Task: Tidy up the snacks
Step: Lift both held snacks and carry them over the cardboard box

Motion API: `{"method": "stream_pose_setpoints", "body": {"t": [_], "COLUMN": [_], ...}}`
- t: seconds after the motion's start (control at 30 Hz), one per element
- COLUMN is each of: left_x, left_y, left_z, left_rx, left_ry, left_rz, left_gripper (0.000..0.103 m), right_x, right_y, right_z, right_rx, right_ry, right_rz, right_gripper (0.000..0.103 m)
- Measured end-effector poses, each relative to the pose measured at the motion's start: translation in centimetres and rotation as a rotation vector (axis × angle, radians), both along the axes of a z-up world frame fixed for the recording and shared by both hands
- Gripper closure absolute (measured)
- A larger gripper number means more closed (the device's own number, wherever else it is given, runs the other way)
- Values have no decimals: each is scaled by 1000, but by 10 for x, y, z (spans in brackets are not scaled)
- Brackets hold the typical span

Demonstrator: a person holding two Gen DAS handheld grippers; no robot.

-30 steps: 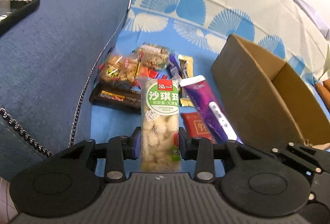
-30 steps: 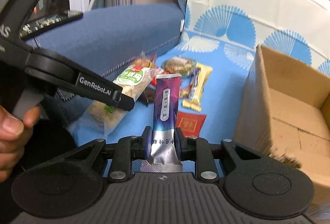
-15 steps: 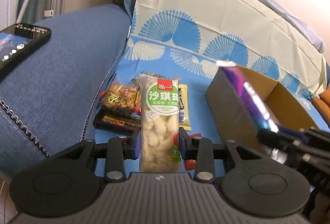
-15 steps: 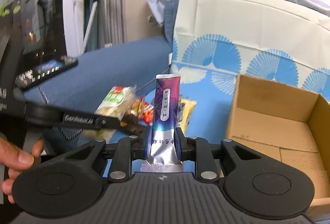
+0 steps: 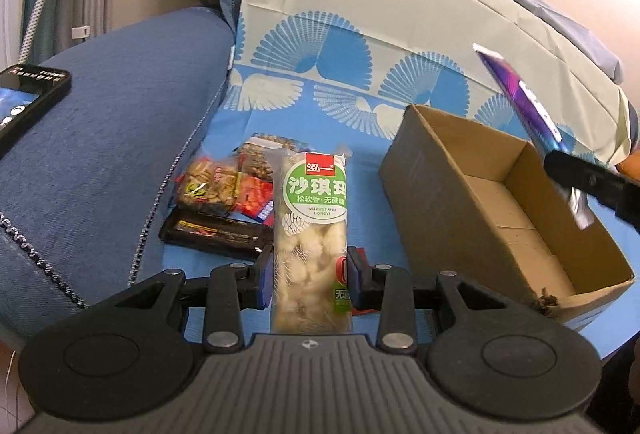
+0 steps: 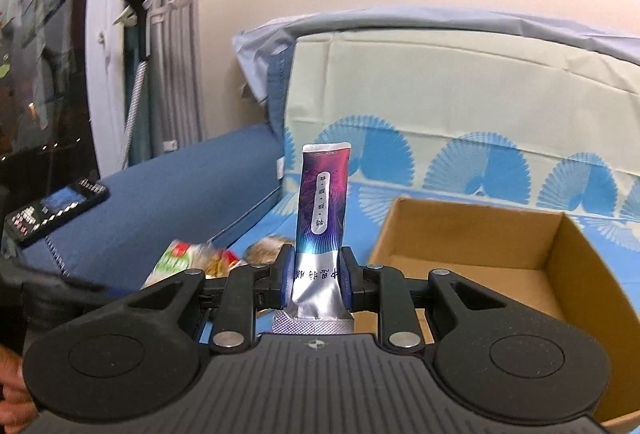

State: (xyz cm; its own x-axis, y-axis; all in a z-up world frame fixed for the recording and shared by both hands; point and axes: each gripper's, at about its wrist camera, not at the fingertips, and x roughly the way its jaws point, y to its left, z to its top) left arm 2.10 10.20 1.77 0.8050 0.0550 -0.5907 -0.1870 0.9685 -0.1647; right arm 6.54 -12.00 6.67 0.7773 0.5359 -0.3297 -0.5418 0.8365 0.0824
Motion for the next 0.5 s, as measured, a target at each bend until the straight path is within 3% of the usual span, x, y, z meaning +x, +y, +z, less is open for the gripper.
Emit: {"method": "stream_pose_setpoints", "body": {"t": [0.5], "left_x": [21], "left_y": [-58], "left_z": [54], "left_rx": [11], "left_ry": [-81], "left_rz": [-104], "left_gripper": [64], "right_x": [27], "right_y": [-67], "right_z": [15], "right_rx": [121], "right_ry": [27], "right_rz": [-257], "right_gripper": [79]}}
